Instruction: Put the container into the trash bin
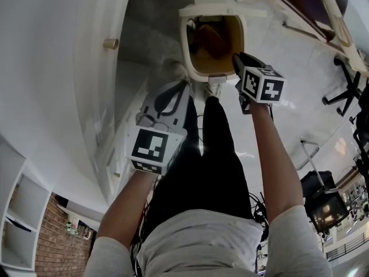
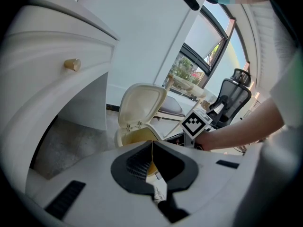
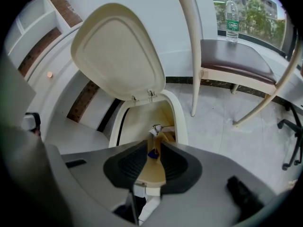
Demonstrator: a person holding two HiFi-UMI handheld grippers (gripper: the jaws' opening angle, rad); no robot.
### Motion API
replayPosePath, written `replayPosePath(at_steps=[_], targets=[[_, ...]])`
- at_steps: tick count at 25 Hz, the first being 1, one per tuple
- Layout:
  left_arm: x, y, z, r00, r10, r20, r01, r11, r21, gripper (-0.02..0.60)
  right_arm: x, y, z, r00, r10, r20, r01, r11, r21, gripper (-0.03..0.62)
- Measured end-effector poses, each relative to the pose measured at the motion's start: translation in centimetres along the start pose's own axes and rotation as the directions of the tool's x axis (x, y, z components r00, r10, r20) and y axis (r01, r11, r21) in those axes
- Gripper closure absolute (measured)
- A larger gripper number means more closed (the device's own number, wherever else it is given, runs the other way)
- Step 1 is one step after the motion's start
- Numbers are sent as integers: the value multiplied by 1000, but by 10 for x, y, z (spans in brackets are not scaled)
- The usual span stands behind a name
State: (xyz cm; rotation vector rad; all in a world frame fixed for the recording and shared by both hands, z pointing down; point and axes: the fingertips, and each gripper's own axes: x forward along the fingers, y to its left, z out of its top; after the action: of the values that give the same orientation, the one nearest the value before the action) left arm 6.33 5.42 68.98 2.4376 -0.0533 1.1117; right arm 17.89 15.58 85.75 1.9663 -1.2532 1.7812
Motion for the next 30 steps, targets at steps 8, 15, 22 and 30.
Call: replayPosePath(at_steps=[8,15,22,30], targets=[[-4,-6,14,1000,0,10,0,1000,21,563,-14,11,10,1000,24,14,-24,999,-45,523],[-18,-16,41,999,2,47,-5,999,50,563,-44,31,26,997,55,56,-50,995,-84,523],[-45,-36,65,998,-4,68,-2,995,96,563,-84,57,36,993,95,72,-82,982,-171,539],[-70,-65,84,997,-24,73,16,994,106,563,-154,83,50,984,141,112,-109,962,-251,556]])
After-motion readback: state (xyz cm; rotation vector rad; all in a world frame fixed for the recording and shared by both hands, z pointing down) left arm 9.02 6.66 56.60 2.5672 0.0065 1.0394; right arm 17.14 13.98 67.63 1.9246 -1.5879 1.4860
